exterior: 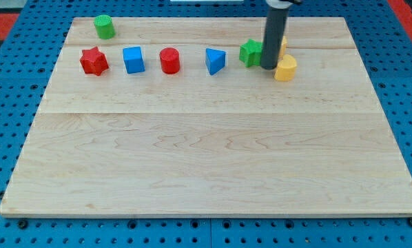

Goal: Move green star towards the top center of the board

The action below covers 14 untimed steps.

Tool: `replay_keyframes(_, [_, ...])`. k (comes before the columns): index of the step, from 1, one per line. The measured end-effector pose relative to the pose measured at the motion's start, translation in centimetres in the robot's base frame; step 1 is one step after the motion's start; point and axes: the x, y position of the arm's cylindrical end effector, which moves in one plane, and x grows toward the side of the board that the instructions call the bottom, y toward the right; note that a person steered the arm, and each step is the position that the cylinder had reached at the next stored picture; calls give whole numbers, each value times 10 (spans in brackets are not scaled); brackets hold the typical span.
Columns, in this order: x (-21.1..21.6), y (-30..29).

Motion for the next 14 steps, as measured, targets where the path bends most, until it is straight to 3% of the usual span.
replay_keyframes(2, [-13, 2])
replay_keyframes(4, [-50, -45])
replay_keyframes(6, [-8, -60])
replay_keyframes(9, [-71, -137])
replay_keyframes(10, [-34, -119])
replay_keyframes(11, [-48, -165])
replay_keyframes(14, [-84, -139])
